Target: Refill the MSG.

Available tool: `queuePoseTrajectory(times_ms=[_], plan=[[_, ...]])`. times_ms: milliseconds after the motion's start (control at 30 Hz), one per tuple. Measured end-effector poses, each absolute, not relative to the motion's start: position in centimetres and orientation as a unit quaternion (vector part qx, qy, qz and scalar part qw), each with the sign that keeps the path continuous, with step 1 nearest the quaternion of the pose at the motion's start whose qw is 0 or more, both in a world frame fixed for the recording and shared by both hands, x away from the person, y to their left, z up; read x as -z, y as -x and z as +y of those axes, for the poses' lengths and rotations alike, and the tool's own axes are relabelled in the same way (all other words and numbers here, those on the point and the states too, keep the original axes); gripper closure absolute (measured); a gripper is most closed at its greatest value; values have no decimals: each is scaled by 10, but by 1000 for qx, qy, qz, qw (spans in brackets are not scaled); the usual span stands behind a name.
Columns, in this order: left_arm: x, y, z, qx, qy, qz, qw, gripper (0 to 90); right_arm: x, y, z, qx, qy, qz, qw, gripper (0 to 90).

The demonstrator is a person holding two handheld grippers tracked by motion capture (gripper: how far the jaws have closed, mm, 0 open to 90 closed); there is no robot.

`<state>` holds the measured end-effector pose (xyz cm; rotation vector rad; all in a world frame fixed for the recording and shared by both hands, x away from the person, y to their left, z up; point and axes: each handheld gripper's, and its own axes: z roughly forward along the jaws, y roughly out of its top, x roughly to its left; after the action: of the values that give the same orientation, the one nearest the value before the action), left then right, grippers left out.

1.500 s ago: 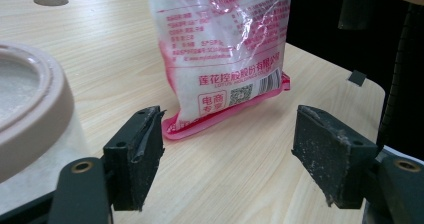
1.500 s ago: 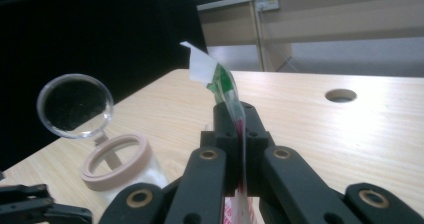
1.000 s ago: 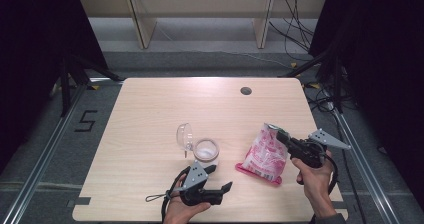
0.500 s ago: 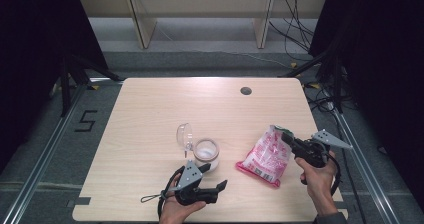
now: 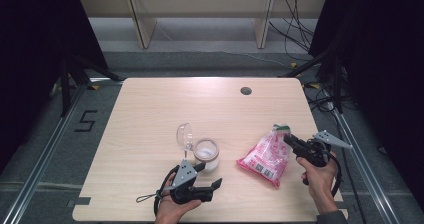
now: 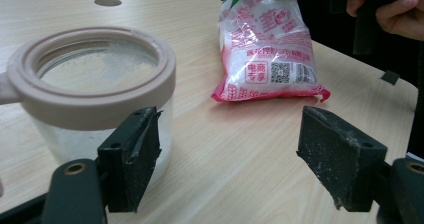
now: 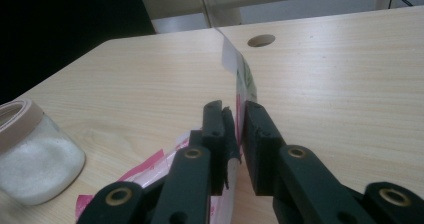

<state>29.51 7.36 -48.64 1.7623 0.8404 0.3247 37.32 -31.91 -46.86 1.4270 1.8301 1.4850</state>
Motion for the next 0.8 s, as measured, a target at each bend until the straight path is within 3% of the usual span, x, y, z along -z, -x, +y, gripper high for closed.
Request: queuePoseTrajectory(times_ms=[33, 267, 467, 800], plan=[[486, -295, 76, -138, -746, 355, 546, 243, 471, -375, -320, -536, -496, 650, 210, 775], [485, -295, 85, -140, -739, 367, 548, 245, 471, -370, -318, -533, -516, 646, 179, 637], [485, -297, 91, -143, -735, 374, 548, 248, 469, -363, -321, -530, -524, 641, 184, 525], [486, -300, 100, -150, -734, 386, 538, 247, 472, -352, -332, -536, -519, 642, 176, 487]])
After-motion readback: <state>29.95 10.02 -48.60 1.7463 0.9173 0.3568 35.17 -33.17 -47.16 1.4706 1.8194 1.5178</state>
